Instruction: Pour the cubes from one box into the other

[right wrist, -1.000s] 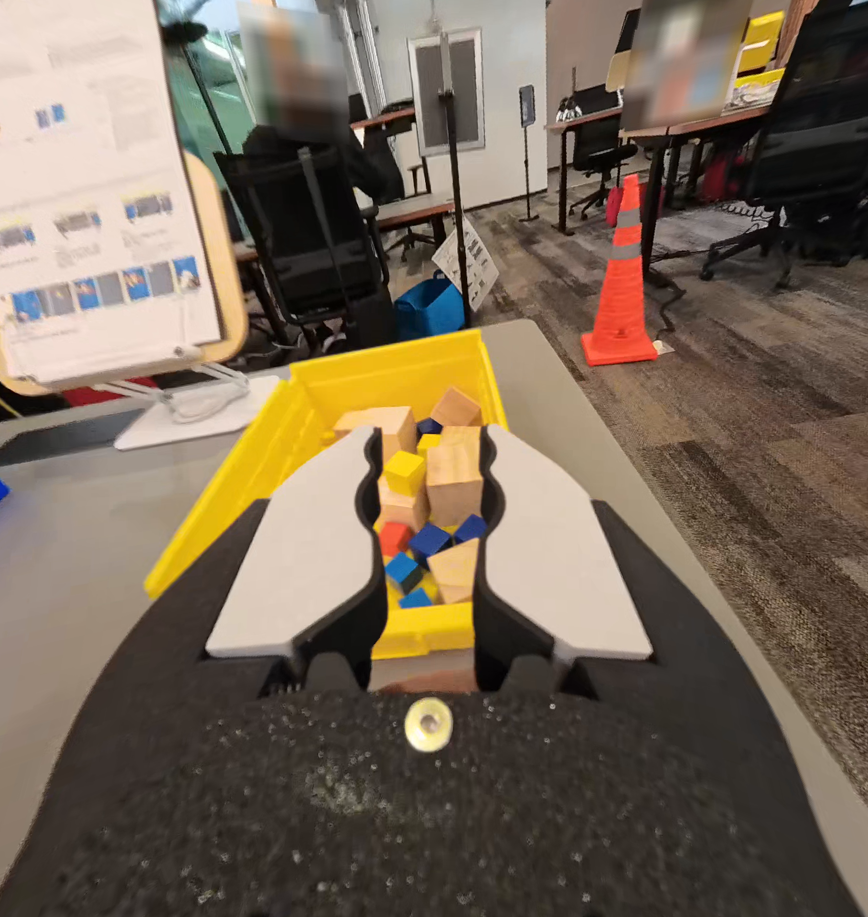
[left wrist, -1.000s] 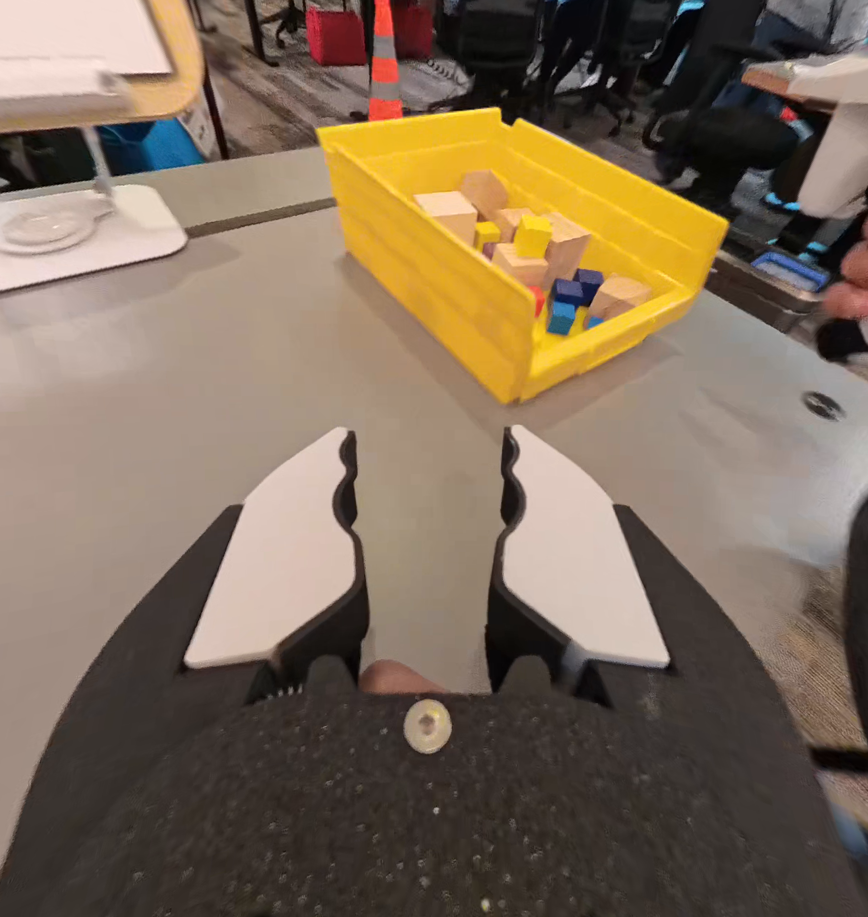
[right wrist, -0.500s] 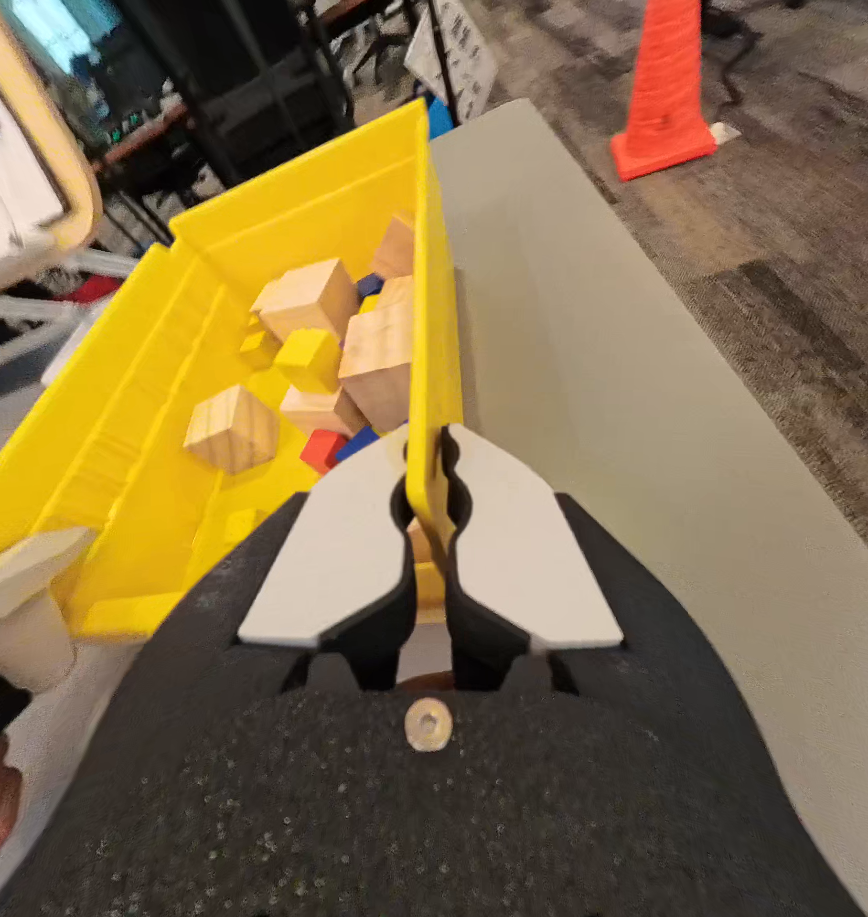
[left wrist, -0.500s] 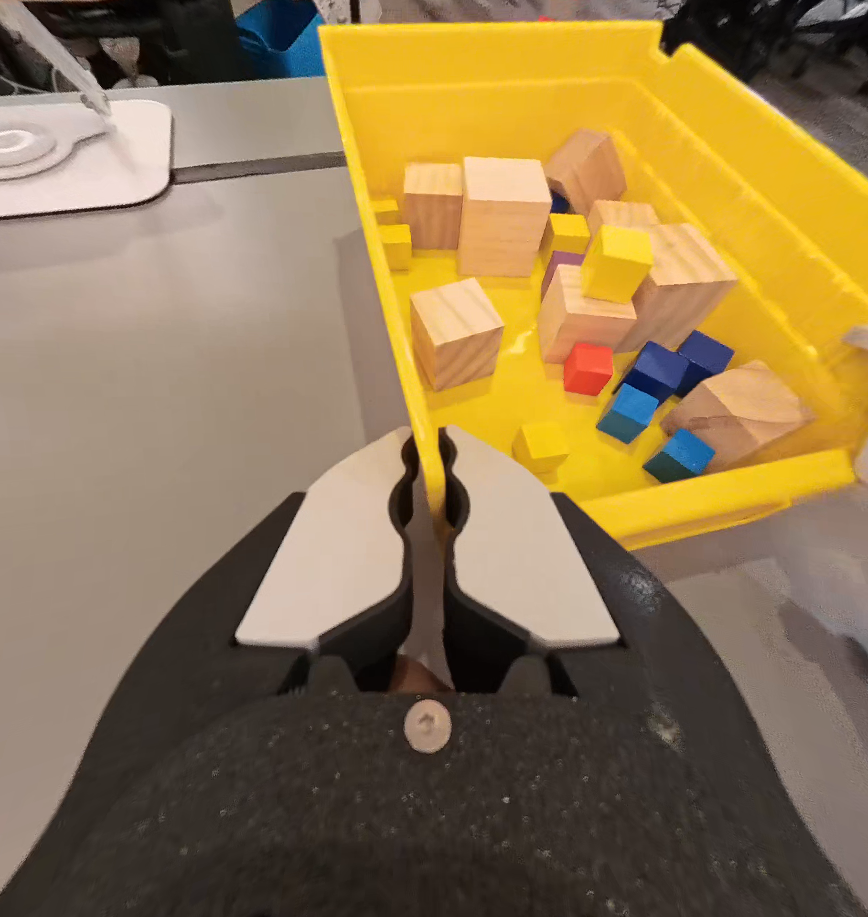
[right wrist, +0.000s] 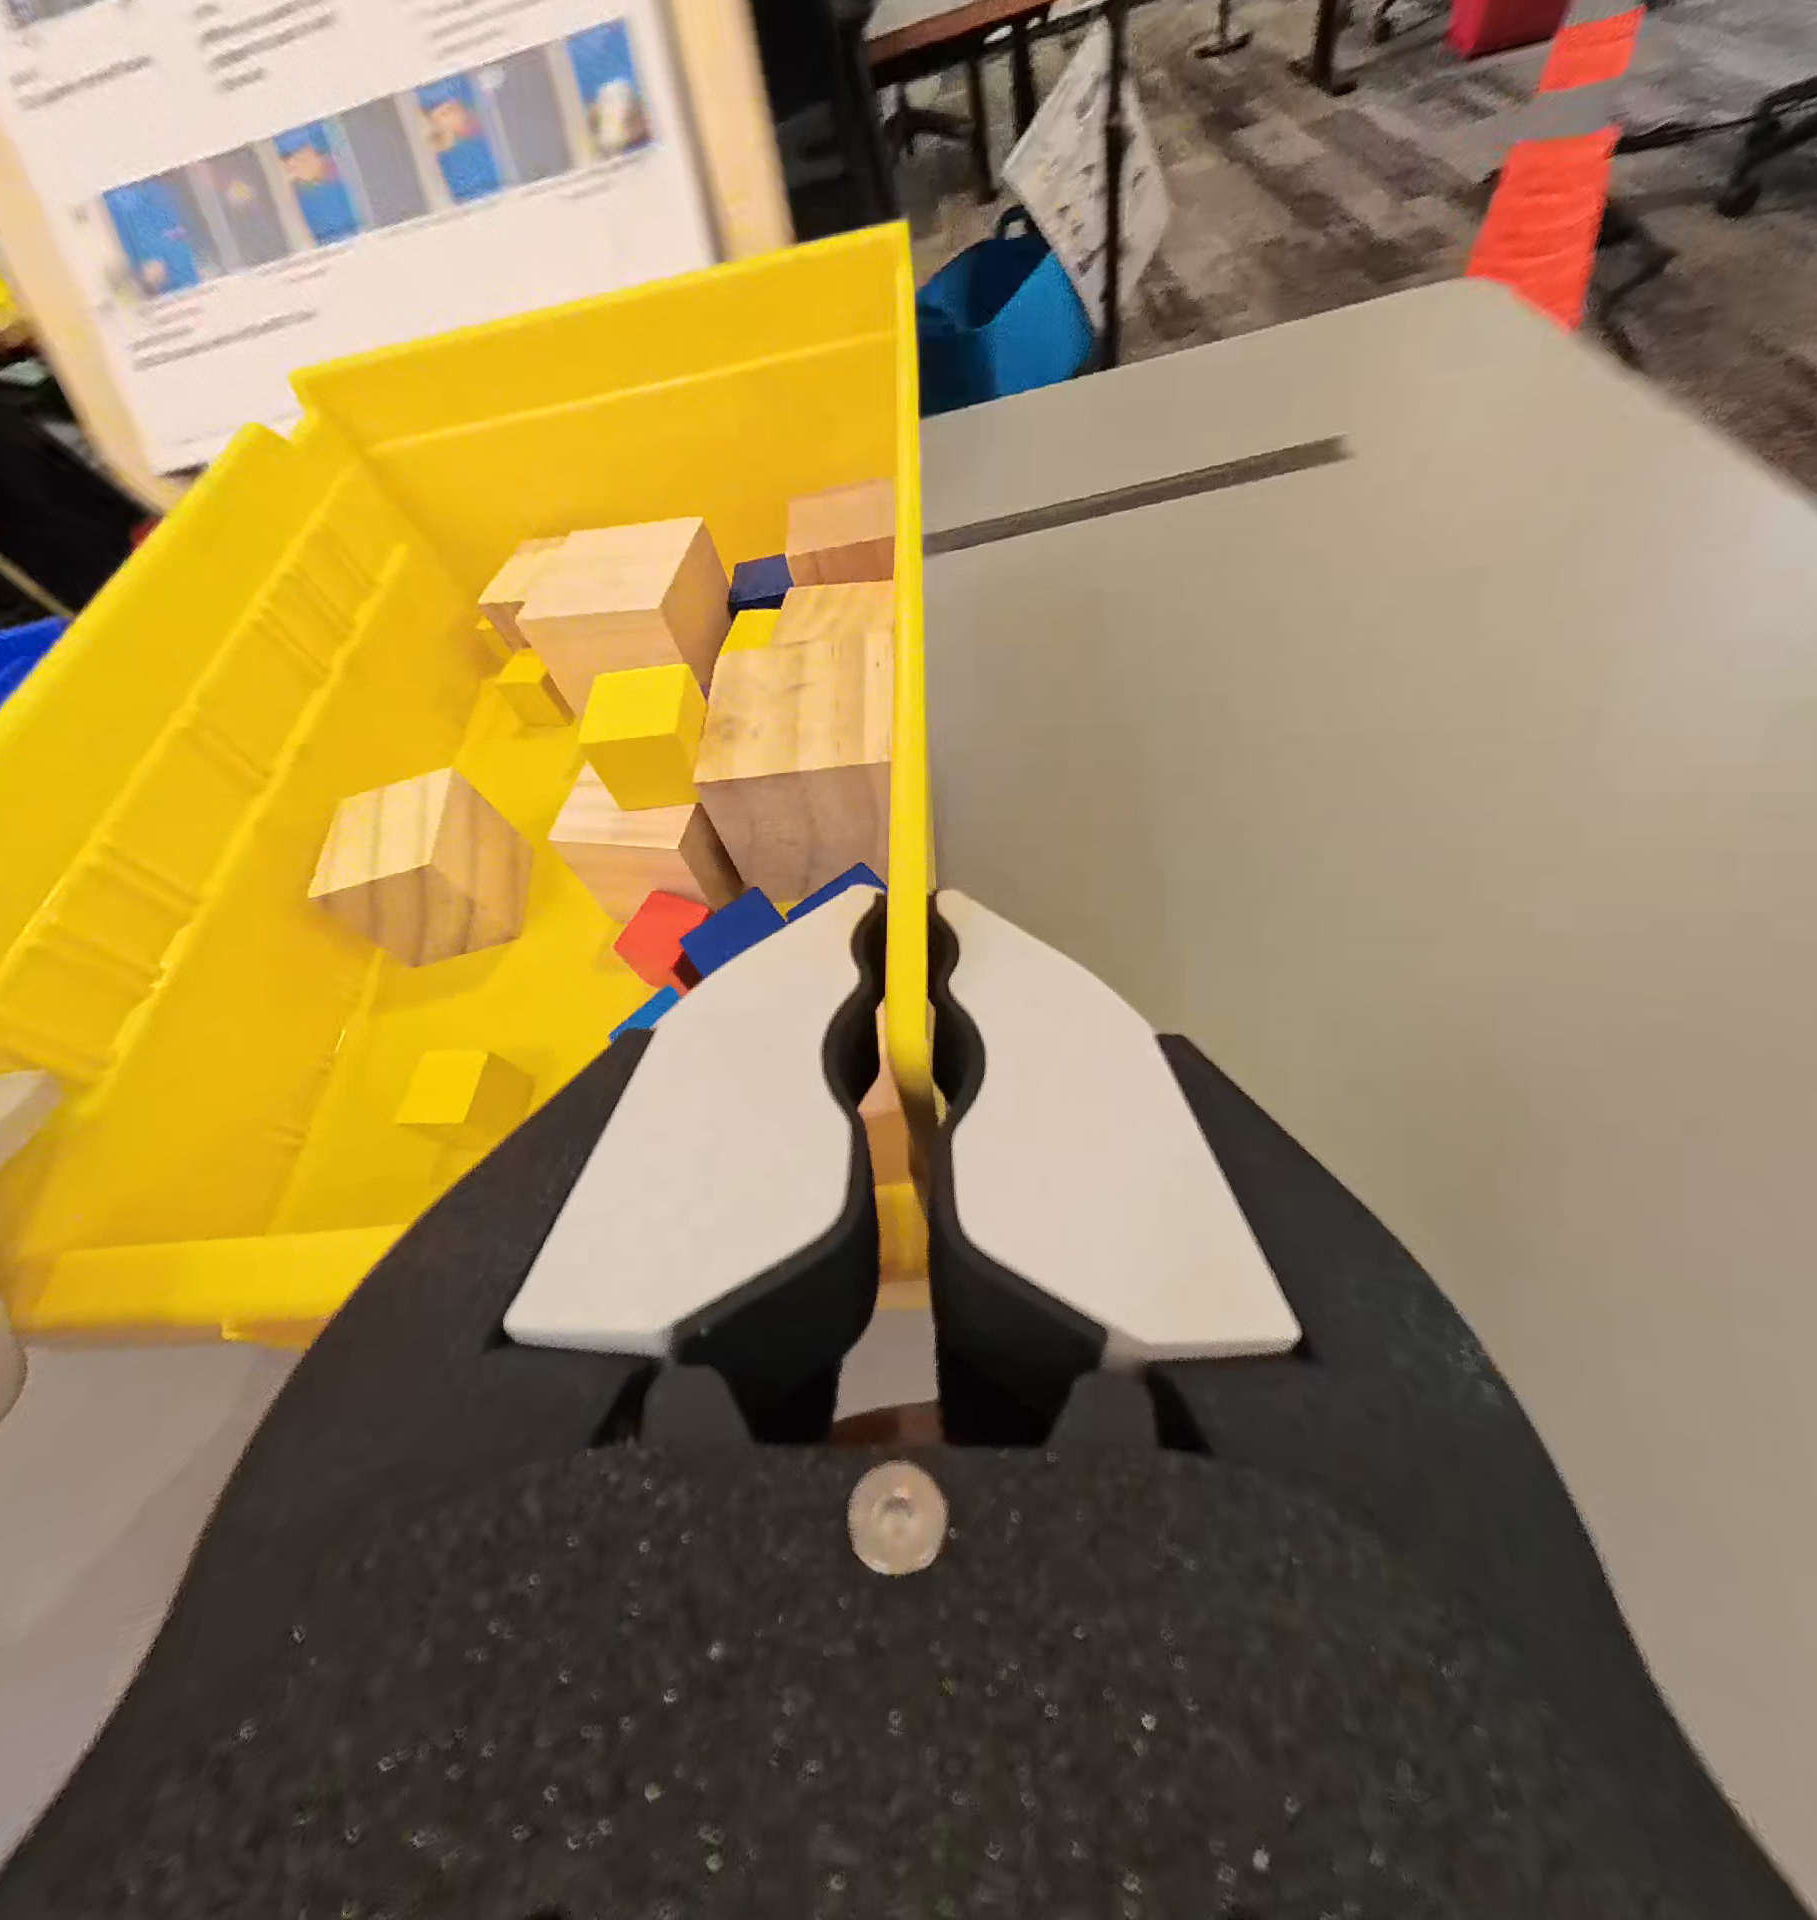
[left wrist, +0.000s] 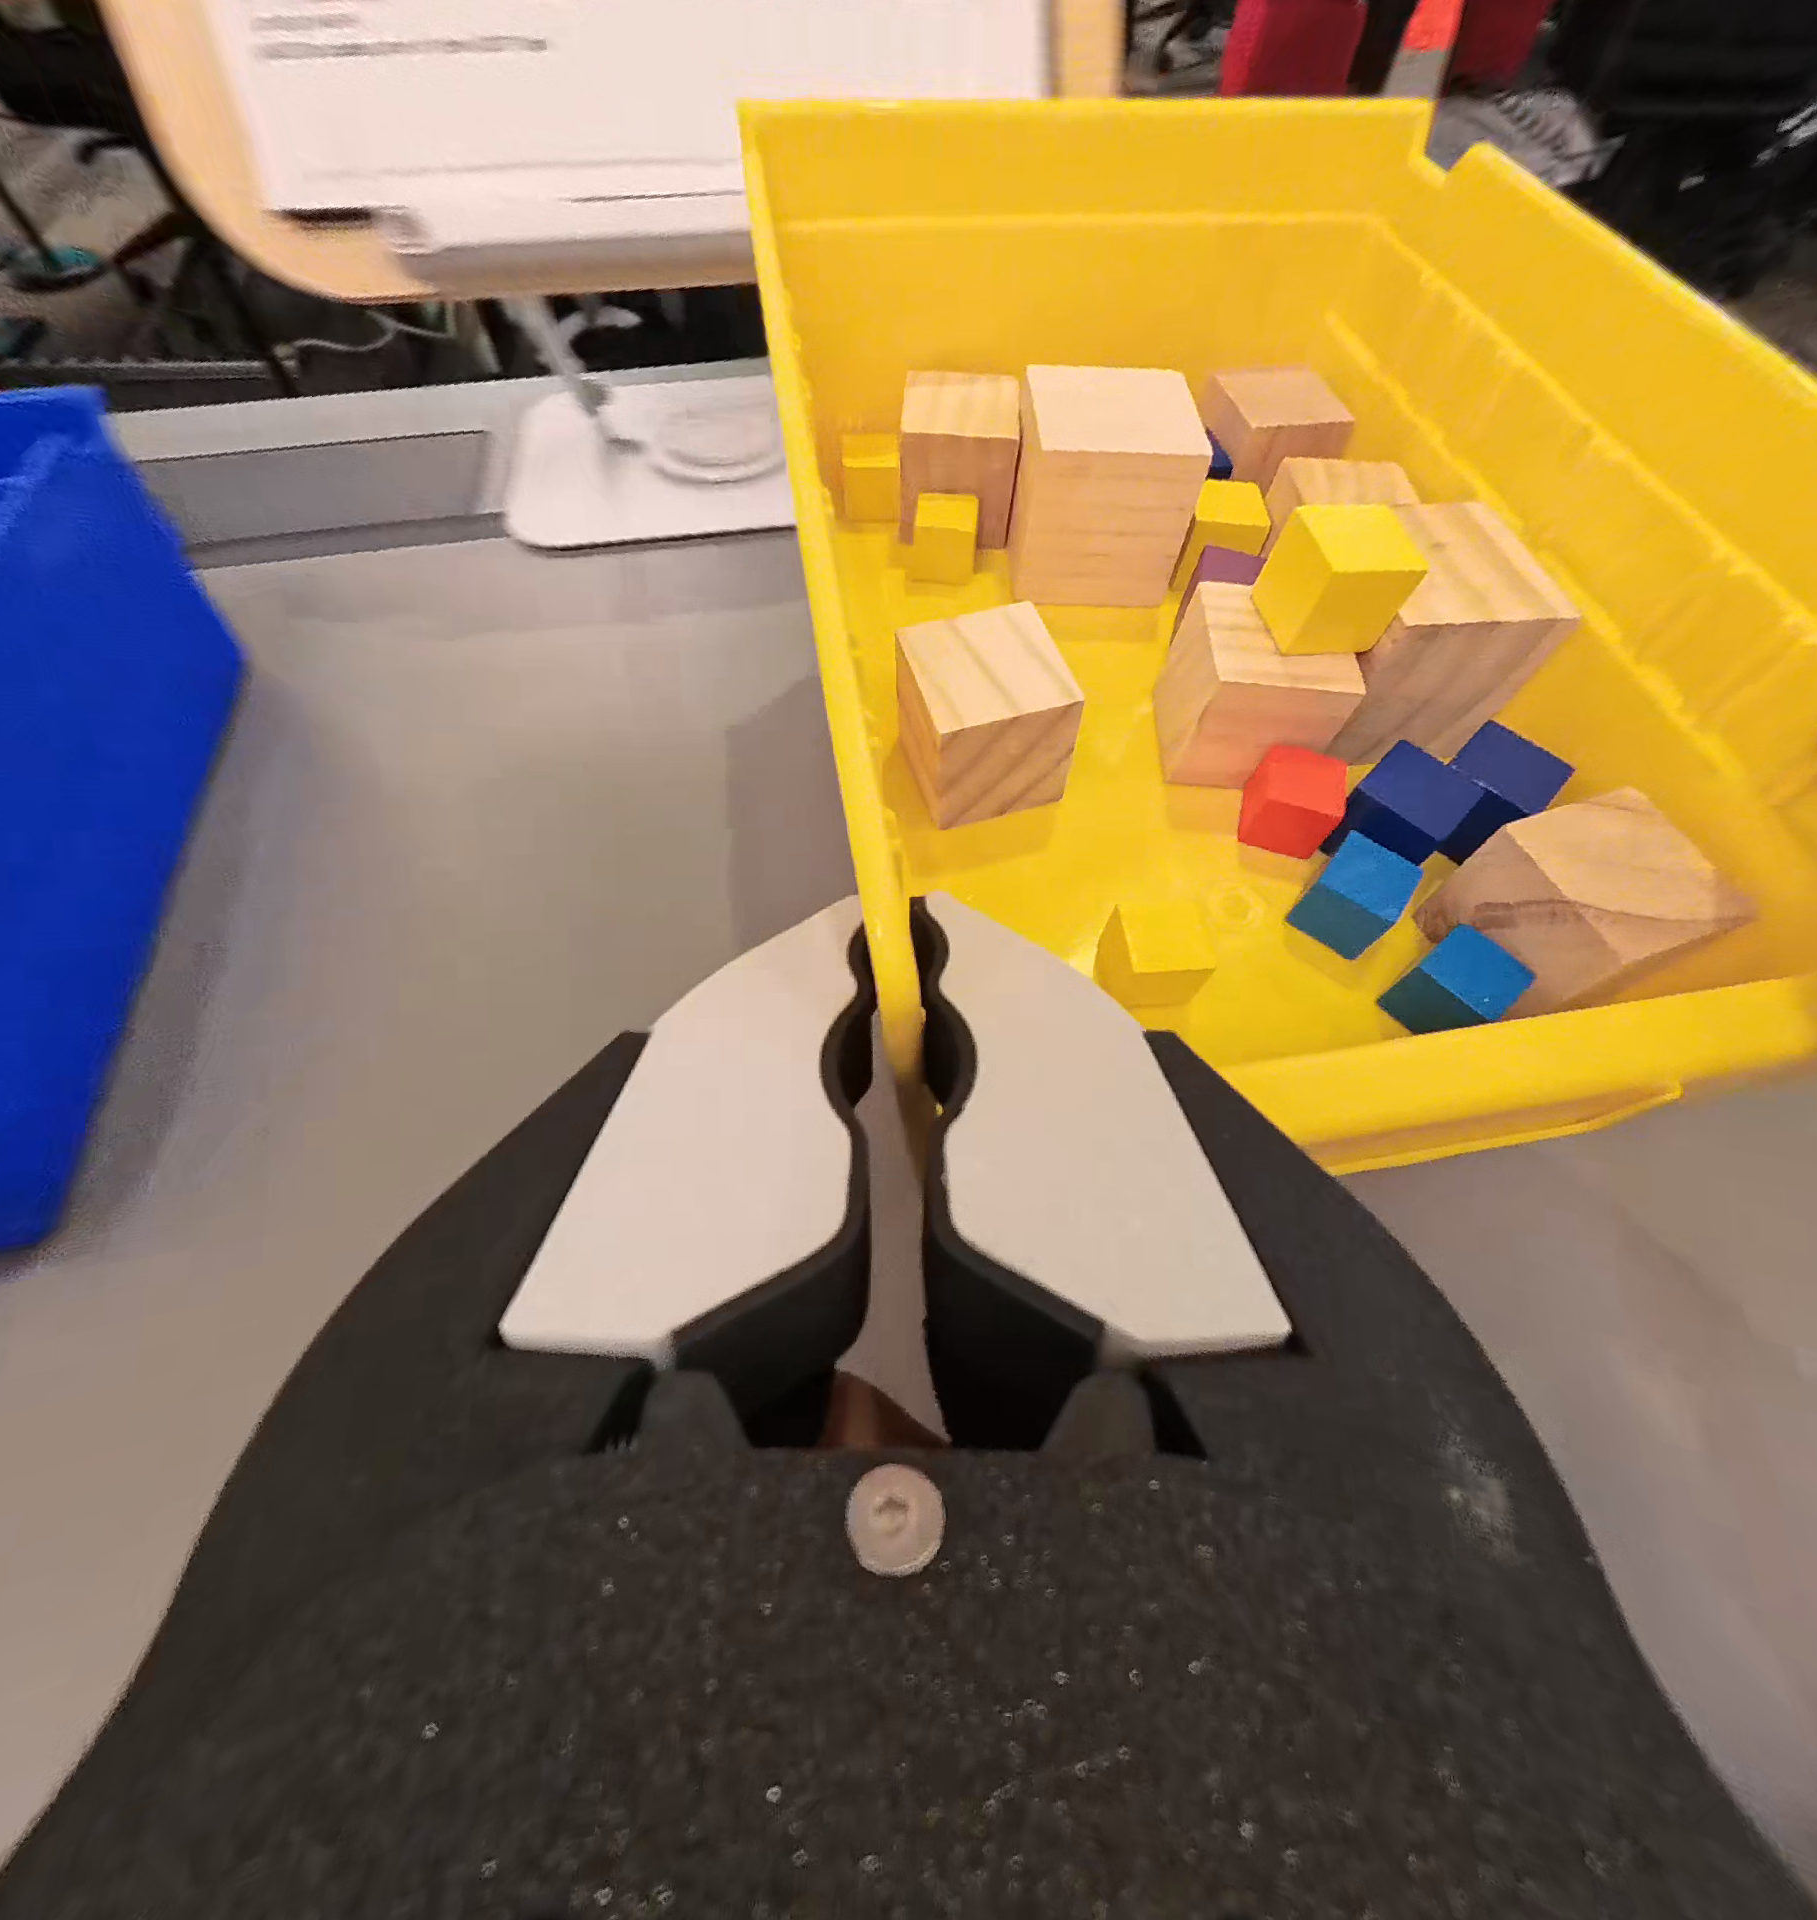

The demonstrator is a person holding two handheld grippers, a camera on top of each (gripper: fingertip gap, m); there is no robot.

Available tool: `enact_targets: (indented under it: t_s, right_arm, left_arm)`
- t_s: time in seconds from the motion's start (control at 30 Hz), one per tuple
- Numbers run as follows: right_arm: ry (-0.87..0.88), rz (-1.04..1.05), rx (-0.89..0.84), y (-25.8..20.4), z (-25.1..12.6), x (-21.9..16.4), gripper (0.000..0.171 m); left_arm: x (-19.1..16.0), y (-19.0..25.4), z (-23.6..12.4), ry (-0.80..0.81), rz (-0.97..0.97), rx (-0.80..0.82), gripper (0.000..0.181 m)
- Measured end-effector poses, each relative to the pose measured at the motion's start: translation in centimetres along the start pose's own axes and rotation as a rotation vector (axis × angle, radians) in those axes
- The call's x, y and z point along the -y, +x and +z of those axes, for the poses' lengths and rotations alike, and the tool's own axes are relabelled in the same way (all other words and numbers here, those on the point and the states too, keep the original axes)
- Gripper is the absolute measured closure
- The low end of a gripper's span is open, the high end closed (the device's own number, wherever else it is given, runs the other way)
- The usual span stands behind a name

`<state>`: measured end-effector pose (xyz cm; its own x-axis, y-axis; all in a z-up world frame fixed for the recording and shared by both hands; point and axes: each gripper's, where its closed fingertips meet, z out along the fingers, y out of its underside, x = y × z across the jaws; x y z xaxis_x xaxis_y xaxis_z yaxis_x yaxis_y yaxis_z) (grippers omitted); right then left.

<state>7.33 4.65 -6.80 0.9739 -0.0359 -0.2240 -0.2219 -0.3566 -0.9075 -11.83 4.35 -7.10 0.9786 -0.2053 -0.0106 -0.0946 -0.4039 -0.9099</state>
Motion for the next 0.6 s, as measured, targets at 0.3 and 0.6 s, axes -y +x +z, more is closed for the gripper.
enact_targets:
  t_s: [0.3, 0.6]
  right_arm:
    - [-0.115, -0.118, 0.061, -12.7, 3.6, -6.8, 0.167]
    - [-0.044, -0.256, 0.094, -13.3, 2.1, -5.8, 0.157]
  left_arm:
    - [-4.0, -13.8, -0.9, -0.022, 0.019, 0.067, 0.178]
    - [-5.8, -15.4, -3.5, -0.056, -0.042, -0.129, 0.147]
